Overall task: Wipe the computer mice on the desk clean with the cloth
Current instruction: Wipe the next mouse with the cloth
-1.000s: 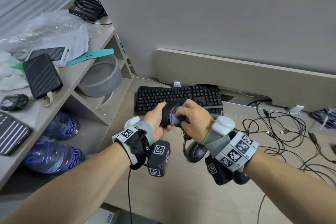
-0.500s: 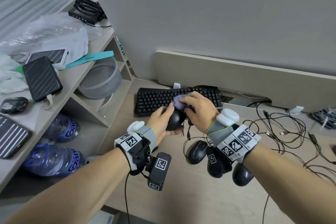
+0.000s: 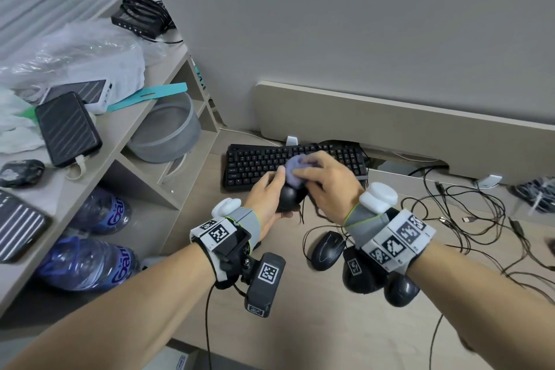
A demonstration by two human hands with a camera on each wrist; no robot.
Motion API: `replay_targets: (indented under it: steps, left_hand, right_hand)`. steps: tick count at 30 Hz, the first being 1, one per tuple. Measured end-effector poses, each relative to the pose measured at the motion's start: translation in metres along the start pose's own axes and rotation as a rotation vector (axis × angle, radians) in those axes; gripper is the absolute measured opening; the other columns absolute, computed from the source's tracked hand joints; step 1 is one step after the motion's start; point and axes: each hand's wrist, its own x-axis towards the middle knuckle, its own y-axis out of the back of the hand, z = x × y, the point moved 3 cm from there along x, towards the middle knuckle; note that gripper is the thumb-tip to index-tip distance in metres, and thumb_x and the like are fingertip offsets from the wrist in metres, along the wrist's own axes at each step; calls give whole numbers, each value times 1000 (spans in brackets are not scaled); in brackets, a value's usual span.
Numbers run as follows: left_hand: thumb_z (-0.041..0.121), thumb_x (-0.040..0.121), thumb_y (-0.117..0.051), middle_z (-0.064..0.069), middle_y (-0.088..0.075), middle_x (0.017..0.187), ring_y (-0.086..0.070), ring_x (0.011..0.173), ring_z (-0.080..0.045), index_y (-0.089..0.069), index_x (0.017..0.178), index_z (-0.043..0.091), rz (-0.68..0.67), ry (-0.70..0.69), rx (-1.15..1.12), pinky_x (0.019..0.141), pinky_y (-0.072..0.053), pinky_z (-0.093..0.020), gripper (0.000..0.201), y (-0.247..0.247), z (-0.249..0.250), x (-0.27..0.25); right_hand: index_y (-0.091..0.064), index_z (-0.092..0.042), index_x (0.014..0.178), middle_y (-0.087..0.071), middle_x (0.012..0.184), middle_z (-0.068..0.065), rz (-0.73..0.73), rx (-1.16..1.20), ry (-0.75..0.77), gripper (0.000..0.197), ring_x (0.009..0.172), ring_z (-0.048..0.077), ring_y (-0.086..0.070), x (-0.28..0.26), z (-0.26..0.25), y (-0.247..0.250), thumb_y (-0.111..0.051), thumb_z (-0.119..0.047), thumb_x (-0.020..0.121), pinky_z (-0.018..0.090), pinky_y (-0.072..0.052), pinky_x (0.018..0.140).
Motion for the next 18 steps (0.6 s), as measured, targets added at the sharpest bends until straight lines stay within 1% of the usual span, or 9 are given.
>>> replay_targets:
  steps: [1,3,5,7,10,12,14,16,18]
  left_hand:
    - [43,101,-44,-18,-67,103,-64,74,-32,-58,105,15,4,4,3,54,-49,-31,32,1,0,0]
    - [43,101,-45,-18,-67,99,-64,69,-31,-57,110,11,-5,20,7,52,-46,-29,35,2,-2,-1]
    - [42,101,-45,-17,-65,93,-63,65,-30,-55,112,8,-28,26,27,50,-42,-27,37,1,-7,-4]
    - [41,101,-46,-18,-65,97,-63,67,-31,-56,111,8,-37,15,58,47,-43,-26,36,-1,-9,-4]
    - [42,100,-46,-18,-67,103,-64,71,-32,-59,106,15,-16,6,78,53,-45,-30,31,1,-8,0]
    - [42,100,-46,-17,-68,99,-66,69,-32,-58,107,11,-18,-6,112,60,-45,-34,34,5,-8,0]
    - [42,100,-46,-16,-68,94,-67,68,-32,-58,105,10,-28,-23,141,62,-44,-35,34,6,-11,-2]
    - [42,100,-46,-17,-68,95,-67,70,-32,-59,103,12,-26,-40,147,59,-45,-32,32,3,-10,-2]
    - [42,100,-46,-18,-69,101,-67,73,-34,-61,99,17,-2,-63,141,55,-45,-30,29,3,-5,2]
  right_hand:
    - [-73,-13,94,-62,104,12,-22,21,41,26,92,25,-62,-5,-4,-3,-52,-6,78,27,-48,78]
    - [-74,-12,90,-64,99,11,-5,40,25,27,89,26,-63,-4,5,-1,-51,-4,76,25,-47,77]
    - [-74,-10,89,-66,98,11,53,29,-83,29,91,30,-64,5,21,4,-51,-1,74,30,-49,79]
    - [-73,-10,93,-66,102,10,38,28,-124,30,96,30,-63,11,16,4,-48,-3,77,36,-51,82]
    - [-73,-10,92,-66,104,11,-32,43,7,37,96,27,-63,2,-3,-5,-39,-19,81,33,-50,83]
    - [-74,-10,91,-66,102,11,-57,47,4,32,94,27,-64,-1,7,0,-45,-8,78,27,-48,83]
    - [-73,-9,92,-66,100,11,-23,42,-113,35,95,30,-63,5,24,5,-49,7,73,24,-44,84]
    - [-72,-10,95,-65,102,10,8,29,-155,37,99,28,-61,11,20,6,-49,9,73,24,-42,86]
    - [-72,-10,95,-65,104,10,17,21,-43,33,98,24,-61,10,0,0,-48,3,76,23,-43,84]
